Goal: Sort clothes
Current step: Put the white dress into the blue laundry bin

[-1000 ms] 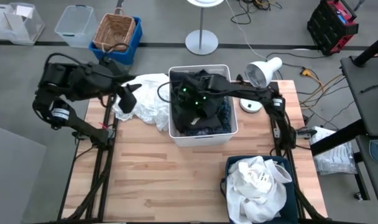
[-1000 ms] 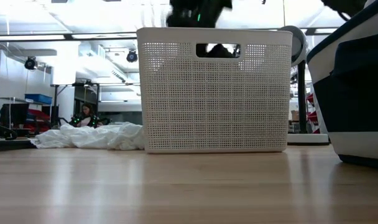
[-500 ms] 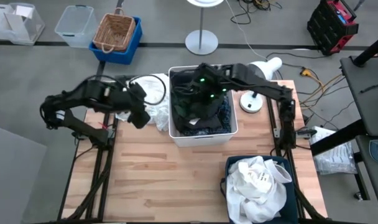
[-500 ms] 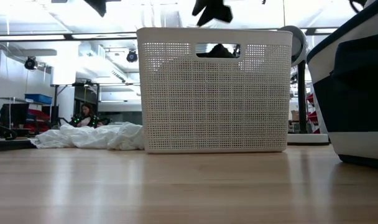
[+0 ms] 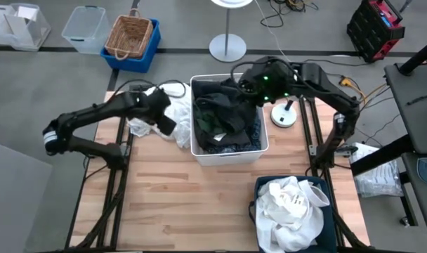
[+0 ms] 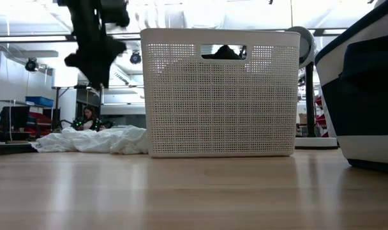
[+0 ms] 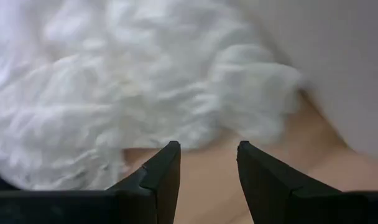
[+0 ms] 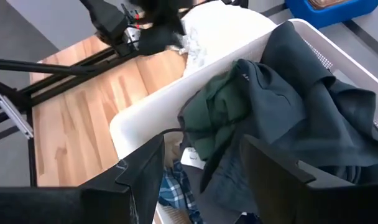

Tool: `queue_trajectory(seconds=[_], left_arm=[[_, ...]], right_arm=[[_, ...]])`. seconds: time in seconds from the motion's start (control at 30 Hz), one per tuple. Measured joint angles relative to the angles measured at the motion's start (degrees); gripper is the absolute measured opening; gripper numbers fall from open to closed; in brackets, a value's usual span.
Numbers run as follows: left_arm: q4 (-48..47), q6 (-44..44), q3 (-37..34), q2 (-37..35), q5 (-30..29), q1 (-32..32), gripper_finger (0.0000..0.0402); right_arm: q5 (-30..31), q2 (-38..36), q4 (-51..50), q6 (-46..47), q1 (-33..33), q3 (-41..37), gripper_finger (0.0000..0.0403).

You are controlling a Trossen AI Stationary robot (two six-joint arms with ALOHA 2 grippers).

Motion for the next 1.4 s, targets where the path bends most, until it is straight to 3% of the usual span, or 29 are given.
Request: queue_trajectory(seconds=[0.2,0.37,0.6,0.87,0.97,1.1,1.4], left_arm=[[7.48,3.03,-3.84,4.68,3.68,16.57,0.0139],[15.8,5.53,-4.67,11.74,4.18,23.67,0.0139],[23.79,8.25,-4.67,23.83,4.24,25.33,0.0139],[25.48,11.92,-4.36,33.4,4.16,25.11,0.0135],[25.82,14.15,-4.47,33.48,4.13,24.59,0.0106],[25.69,15.61,-4.8,30.73,4.15,24.34,0.0019],[17.75,15.71,-4.96,15.27,7.32,24.06,0.0001]], right_arm=[[0.09,-0.12,0.04,0.06,0.52,0.0,0.0203],[0.11,0.67,0.02,0.11,0.5,0.0,0.0203],[0.07,1.37,0.02,0.19,0.5,-0.04,0.0203],[0.07,1.33,0.02,0.53,0.5,-0.04,0.0203],[0.79,1.33,0.02,0.5,0.5,-0.04,0.0203],[1.25,1.33,0.03,0.43,0.5,-0.04,0.0203],[1.33,1.33,0.07,0.02,0.5,-0.04,0.0203]])
